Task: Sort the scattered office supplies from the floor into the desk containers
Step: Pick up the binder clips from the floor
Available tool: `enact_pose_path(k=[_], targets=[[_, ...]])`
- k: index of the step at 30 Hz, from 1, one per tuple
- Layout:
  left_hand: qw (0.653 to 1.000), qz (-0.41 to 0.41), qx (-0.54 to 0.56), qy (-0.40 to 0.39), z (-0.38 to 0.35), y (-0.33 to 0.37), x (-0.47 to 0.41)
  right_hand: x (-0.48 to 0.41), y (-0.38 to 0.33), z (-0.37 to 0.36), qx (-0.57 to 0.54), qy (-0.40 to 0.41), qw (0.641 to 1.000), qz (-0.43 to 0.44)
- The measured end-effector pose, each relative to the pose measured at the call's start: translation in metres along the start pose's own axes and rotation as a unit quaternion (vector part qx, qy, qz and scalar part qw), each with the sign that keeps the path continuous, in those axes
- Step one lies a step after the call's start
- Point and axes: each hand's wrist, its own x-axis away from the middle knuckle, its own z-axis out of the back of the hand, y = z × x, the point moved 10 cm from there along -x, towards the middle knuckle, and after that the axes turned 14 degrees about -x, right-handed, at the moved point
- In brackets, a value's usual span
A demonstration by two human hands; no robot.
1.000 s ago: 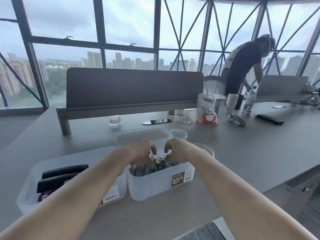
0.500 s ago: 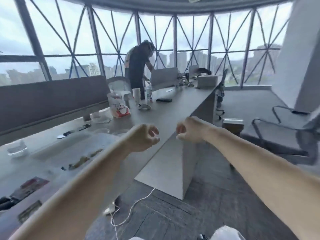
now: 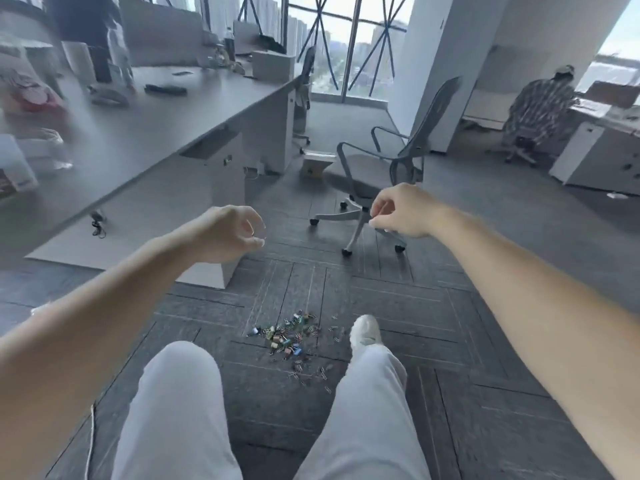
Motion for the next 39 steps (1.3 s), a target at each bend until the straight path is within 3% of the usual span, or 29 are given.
enact_pose_path(k=[7, 13, 23, 33, 39], targets=[[0.997, 0.0, -0.028, -0.077, -0.081, 0.019, -0.019, -0.004, 0.072, -0.058, -0.063, -0.039, 0.997, -0.021], [0.987, -0.006, -0.053, -0.153, -0.192, 0.022, -0.074, -0.048, 0.14, -0.142, -0.087, -0.1, 0.989, -0.072], [0.949, 0.065, -0.051, -0.305, -0.428, -0.061, -0.186, -0.169, 0.276, -0.353, -0.087, -0.195, 0.963, -0.163], [0.908, 0.173, -0.016, -0.38, -0.661, -0.158, -0.221, -0.258, 0.379, -0.59, -0.087, -0.287, 0.933, -0.198], [0.906, 0.232, 0.004, -0.354, -0.74, -0.166, -0.224, -0.269, 0.425, -0.677, -0.063, -0.319, 0.915, -0.239]])
